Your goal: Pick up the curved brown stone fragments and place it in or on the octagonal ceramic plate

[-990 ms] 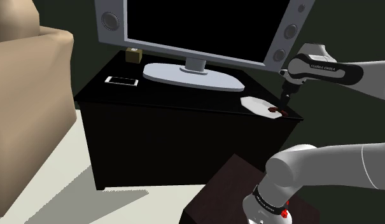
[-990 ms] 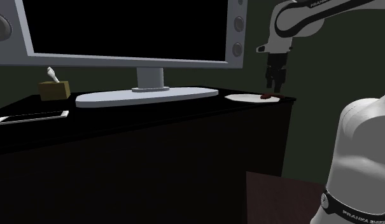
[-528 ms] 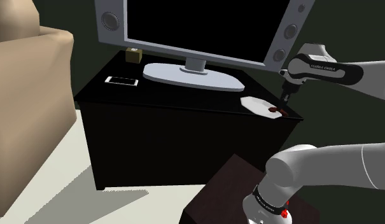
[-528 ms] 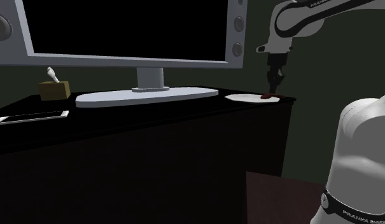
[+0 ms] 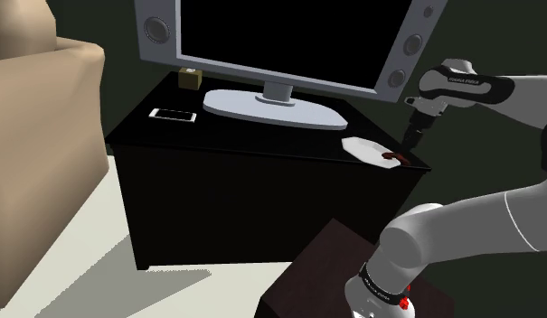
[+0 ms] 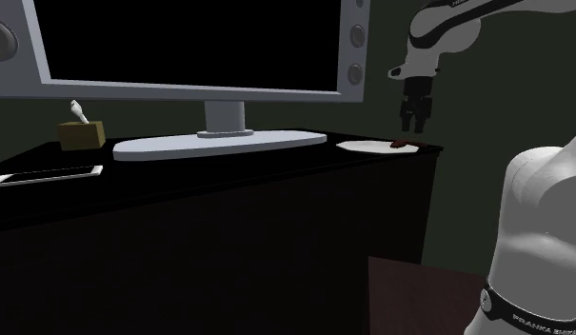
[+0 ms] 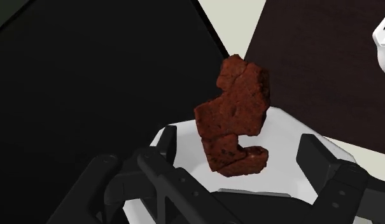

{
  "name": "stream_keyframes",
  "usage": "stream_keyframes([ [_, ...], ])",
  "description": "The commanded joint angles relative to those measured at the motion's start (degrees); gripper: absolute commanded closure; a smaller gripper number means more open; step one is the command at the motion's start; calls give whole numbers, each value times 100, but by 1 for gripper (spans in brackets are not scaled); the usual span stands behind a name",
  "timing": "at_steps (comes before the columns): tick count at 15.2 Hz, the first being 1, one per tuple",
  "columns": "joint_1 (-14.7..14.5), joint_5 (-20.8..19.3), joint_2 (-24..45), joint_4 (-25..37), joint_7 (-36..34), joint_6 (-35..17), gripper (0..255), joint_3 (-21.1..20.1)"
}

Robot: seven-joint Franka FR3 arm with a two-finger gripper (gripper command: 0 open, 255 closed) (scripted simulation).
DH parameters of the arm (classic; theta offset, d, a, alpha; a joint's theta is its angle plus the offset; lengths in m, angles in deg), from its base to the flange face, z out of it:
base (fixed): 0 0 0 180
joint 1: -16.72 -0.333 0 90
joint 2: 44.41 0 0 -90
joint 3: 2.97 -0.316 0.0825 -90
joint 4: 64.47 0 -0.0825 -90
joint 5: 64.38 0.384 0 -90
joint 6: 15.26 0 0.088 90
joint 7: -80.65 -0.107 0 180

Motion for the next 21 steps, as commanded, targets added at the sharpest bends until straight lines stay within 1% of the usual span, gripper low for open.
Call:
stream_keyframes([
  [1, -84, 106, 115, 76, 198, 31, 0, 206],
  [7, -55, 19, 106, -340, 166, -382, 0, 320],
  [15, -56, 20, 106, -339, 167, -381, 0, 320],
  [16, -56, 20, 106, -339, 167, -381, 255, 320],
  [21, -58, 21, 112, -334, 170, -381, 255, 324],
])
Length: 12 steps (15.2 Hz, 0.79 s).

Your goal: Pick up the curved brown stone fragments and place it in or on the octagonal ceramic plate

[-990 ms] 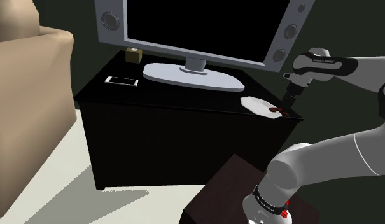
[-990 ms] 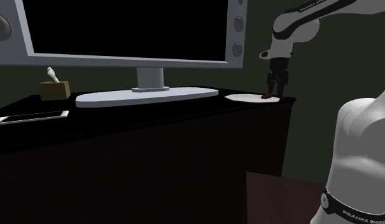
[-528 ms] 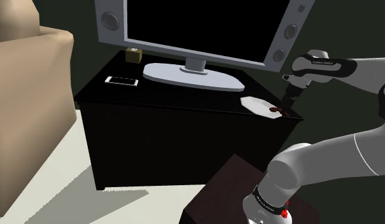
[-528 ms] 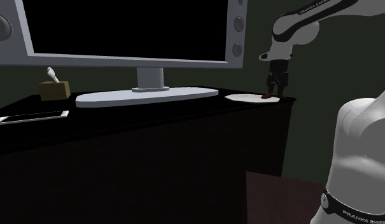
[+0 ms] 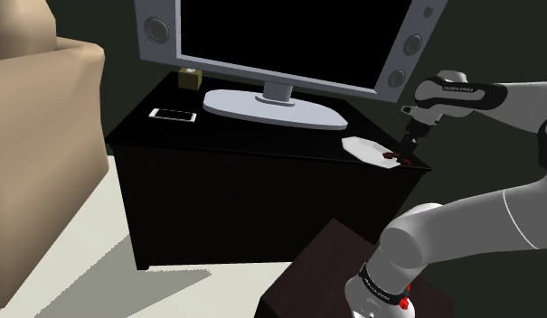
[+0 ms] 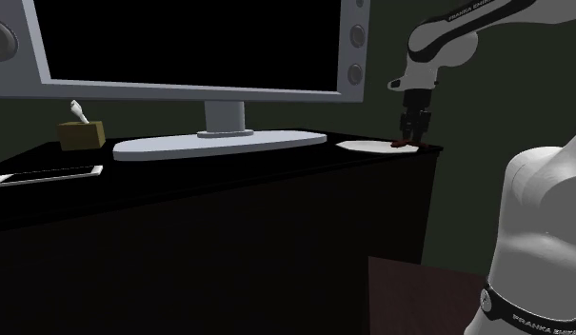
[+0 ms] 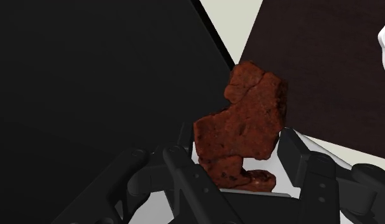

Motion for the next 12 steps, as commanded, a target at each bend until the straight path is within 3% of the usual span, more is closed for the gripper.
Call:
stream_keyframes([
  [1, -1, -2, 6, -11, 0, -7, 255, 5],
  [4, 0, -3, 3, -13, -2, -5, 255, 2],
  [12, -32, 118, -8, 557, 8, 592, 255, -198],
])
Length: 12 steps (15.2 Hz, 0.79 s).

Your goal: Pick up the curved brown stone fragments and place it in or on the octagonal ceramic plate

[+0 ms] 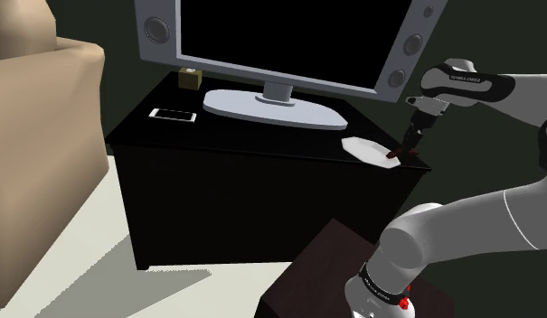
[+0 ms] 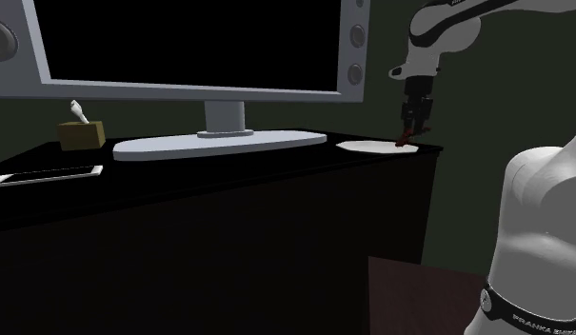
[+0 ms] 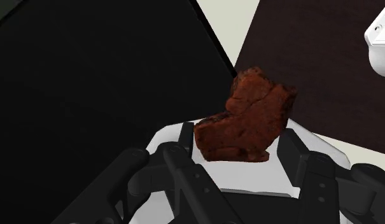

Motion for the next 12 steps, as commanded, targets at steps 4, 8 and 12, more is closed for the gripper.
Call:
stream_keyframes([
  [4, -39, 79, 45, 390, 28, 355, 255, -84],
  [8, -118, 196, 130, 637, -73, 551, 255, -213],
  [12, -355, 486, 389, 734, -506, 488, 255, -503],
])
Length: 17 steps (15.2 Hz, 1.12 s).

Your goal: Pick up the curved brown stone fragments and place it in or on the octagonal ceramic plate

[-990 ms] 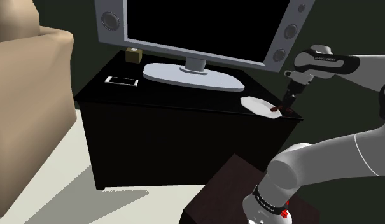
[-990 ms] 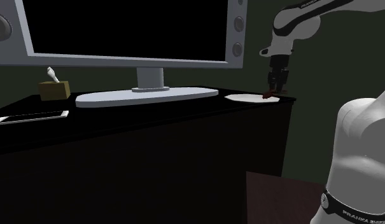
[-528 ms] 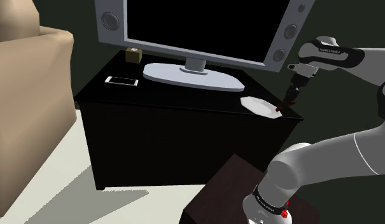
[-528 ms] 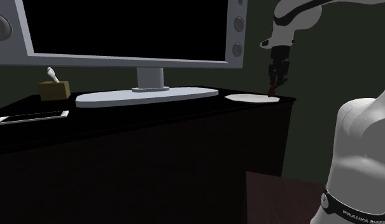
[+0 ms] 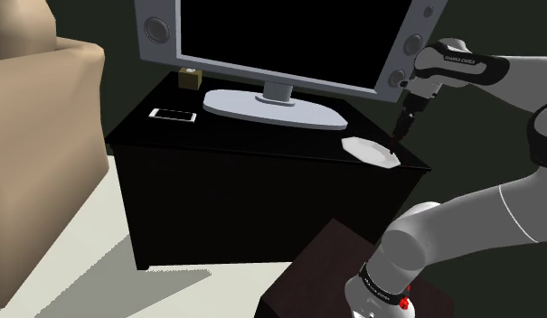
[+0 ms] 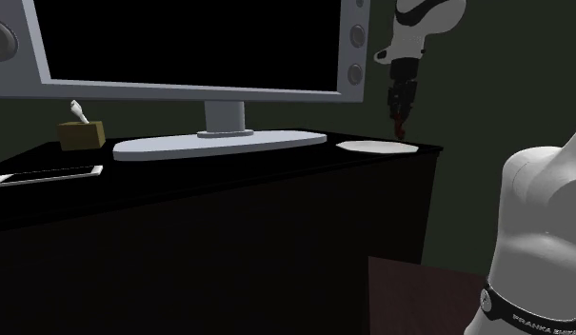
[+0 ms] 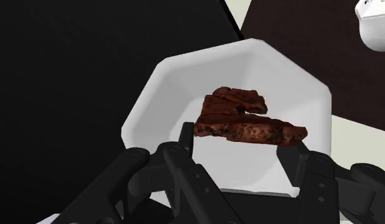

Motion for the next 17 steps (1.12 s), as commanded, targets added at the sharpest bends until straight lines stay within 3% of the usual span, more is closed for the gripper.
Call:
stream_keyframes([
  [1, -126, 149, 160, 77, -197, -41, 255, -116],
  [4, -263, 311, 345, 184, -405, -74, 255, -244],
  [17, -187, 173, 286, -838, -414, -1049, 255, -63],
])
